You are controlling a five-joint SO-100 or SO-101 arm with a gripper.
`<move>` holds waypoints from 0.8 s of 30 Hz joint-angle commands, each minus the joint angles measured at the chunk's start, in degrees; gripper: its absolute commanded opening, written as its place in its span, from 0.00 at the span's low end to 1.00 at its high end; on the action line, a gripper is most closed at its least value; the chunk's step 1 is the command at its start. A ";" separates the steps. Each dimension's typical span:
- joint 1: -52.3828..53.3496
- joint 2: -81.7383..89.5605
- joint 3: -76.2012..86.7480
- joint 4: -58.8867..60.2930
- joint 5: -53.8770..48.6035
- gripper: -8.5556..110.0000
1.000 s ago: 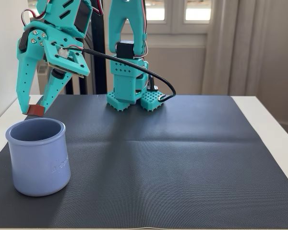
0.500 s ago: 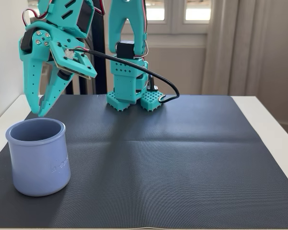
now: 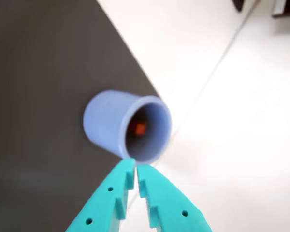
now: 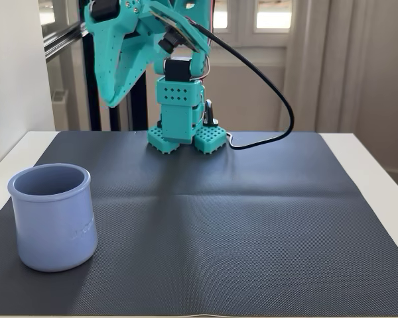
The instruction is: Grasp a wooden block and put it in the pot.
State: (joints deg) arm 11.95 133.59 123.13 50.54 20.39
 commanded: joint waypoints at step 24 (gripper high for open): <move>-14.85 54.76 47.55 -0.35 -17.84 0.07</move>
State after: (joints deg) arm -1.85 185.71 168.93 50.54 2.72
